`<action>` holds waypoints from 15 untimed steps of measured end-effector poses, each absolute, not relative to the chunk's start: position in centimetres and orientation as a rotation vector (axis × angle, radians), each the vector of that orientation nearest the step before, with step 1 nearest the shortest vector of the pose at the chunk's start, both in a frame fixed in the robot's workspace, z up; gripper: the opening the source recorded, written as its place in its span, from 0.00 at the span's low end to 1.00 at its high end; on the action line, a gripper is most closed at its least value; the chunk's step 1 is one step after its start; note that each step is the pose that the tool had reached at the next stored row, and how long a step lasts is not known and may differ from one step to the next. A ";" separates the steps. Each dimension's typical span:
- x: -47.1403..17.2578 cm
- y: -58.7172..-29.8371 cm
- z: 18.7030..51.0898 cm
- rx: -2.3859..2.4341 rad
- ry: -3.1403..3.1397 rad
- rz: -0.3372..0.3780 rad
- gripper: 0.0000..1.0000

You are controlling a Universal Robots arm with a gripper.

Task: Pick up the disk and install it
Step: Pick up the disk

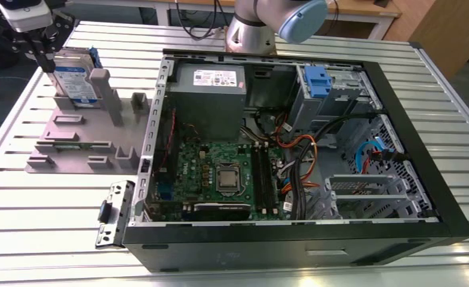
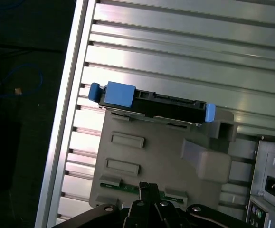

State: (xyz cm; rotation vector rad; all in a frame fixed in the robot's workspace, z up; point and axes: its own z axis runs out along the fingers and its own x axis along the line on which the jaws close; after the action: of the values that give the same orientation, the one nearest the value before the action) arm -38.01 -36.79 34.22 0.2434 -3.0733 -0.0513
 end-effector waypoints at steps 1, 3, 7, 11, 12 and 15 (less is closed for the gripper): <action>-38.0 -36.8 34.2 0.246 -3.073 -0.051 0.10; -38.0 -36.8 34.2 0.250 -3.073 -0.051 0.10; -38.0 -36.8 34.2 0.259 -3.072 -0.051 0.10; -38.0 -36.8 34.2 0.268 -3.071 -0.050 0.10; -38.0 -36.8 34.2 0.271 -3.071 -0.050 0.10; -38.0 -36.8 34.2 0.279 -3.070 -0.050 0.10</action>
State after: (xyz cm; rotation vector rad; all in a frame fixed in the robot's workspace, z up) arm -38.01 -36.79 34.22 0.2789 -3.0699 -0.0502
